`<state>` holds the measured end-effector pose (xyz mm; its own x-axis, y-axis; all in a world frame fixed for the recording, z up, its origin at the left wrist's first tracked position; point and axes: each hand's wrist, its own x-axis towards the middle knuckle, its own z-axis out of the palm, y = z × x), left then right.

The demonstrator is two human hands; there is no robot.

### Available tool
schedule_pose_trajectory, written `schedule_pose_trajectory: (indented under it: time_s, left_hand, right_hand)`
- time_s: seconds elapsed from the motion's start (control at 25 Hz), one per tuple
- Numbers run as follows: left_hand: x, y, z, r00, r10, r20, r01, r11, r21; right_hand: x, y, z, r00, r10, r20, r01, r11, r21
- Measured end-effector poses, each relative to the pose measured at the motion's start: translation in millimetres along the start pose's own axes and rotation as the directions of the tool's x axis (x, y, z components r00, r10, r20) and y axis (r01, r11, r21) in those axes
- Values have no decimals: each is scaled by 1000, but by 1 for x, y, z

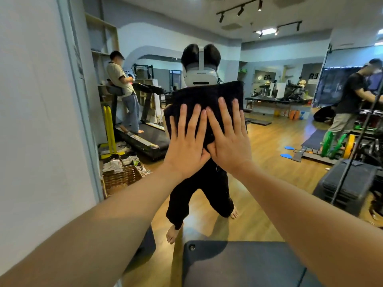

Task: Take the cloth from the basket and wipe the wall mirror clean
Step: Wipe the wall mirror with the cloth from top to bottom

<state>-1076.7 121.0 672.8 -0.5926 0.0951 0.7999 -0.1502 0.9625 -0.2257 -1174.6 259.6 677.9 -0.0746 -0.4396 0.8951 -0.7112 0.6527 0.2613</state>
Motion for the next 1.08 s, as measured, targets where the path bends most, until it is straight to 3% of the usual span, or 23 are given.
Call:
schedule_pose_trajectory:
  time_s: [0.28,0.56,0.88,1.08]
  left_hand:
    - [48,111,20,995,99,23,-99,995,-30]
    - [54,103,26,994,109,1,-109,994,-30]
    - [65,117,50,982,60,-178,-60,998,1]
    - [149,173,26,973,35,-229,-39,999,-12]
  right_hand:
    - [-55,110,-24,995,101,8,-100,989,-113]
    - [-52,99,-15,981,187,-56,-190,980,-62]
    - [-50,126,-8,990,52,-134,-63,995,-73]
    - [-13,216,-47,980,39,-193,-48,998,-40]
